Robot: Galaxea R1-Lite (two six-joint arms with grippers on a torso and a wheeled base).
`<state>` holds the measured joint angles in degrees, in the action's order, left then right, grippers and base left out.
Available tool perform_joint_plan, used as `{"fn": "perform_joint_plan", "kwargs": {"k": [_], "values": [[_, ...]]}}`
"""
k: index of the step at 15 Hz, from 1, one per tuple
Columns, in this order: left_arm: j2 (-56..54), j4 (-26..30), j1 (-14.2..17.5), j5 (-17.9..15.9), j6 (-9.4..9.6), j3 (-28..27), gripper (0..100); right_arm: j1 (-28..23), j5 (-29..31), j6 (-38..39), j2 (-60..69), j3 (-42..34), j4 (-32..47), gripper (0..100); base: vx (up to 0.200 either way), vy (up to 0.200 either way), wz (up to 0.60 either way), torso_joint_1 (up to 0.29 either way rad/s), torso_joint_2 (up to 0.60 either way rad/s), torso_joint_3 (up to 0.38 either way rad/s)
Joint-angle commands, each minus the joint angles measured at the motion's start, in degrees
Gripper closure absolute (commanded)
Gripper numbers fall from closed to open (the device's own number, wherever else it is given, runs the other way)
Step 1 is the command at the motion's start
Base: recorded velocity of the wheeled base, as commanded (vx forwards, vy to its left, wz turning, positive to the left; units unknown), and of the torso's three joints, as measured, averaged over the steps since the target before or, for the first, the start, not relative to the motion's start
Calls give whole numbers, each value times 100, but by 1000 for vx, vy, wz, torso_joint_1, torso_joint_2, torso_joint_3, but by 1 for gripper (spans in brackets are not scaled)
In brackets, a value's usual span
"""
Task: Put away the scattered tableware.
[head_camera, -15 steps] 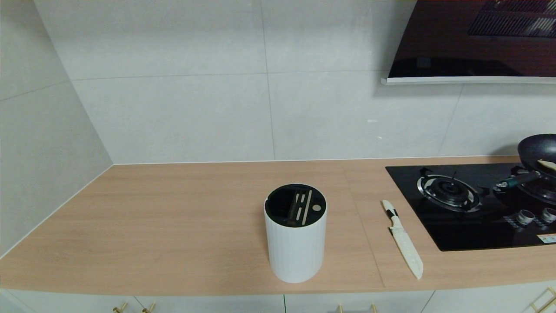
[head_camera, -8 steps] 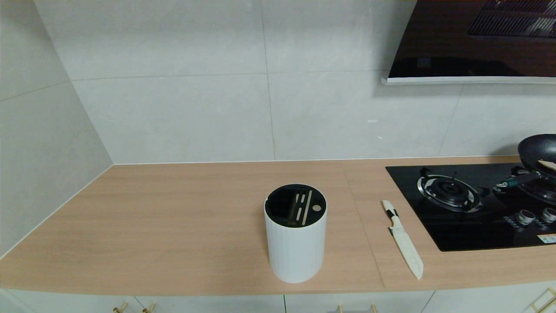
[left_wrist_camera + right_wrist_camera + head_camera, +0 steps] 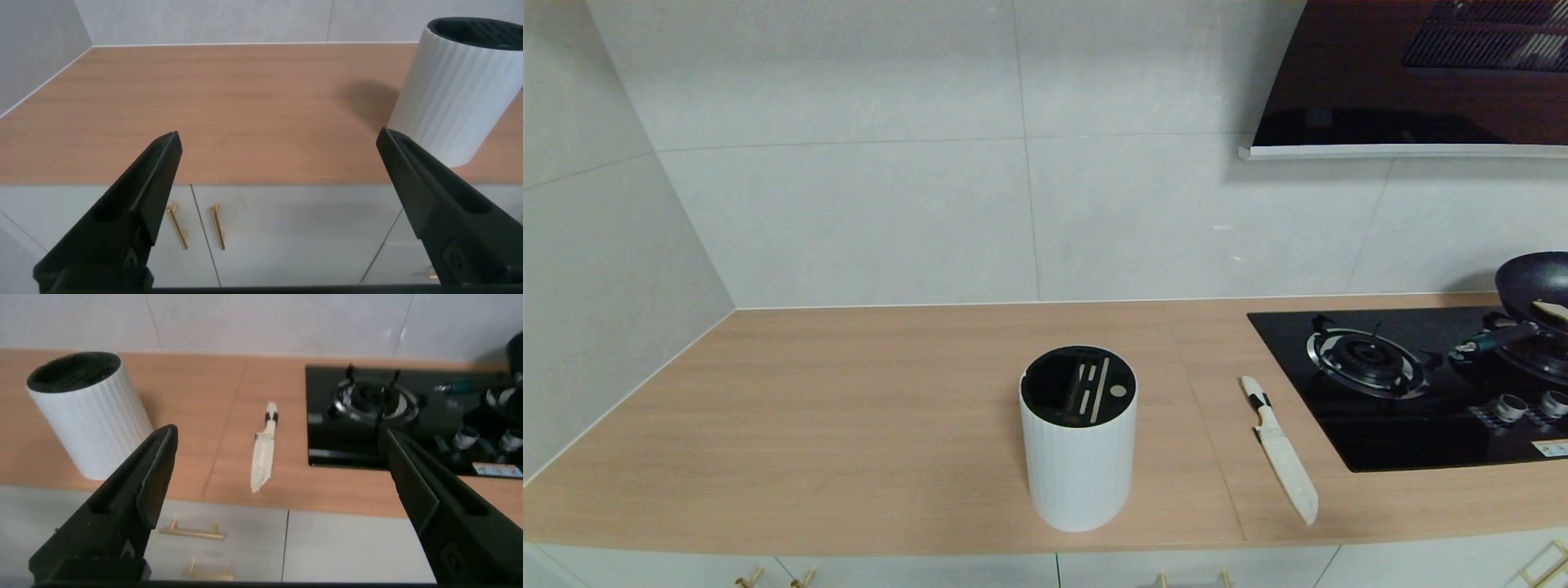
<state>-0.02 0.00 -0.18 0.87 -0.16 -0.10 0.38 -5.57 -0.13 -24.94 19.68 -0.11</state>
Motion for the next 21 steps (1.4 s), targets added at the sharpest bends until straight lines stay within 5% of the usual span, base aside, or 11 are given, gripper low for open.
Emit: {"fn": "perform_joint_plan", "kwargs": {"k": [1,7,13,21], "values": [[2,0,1,1,-2,1,0,76,-23,13,-2278,1082,-59,0,0,0,0,0,0,0],[2,0,1,1,-2,1,0,507,12,93,-6022,2181,-1668,0,0,0,0,0,0,0],[2,0,1,1,-2,1,0,516,3,75,-8044,2603,-2011,0,0,0,0,0,0,0],[2,0,1,1,-2,1,0,577,531,84,-9890,2603,-3970,0,0,0,0,0,0,0]]}}
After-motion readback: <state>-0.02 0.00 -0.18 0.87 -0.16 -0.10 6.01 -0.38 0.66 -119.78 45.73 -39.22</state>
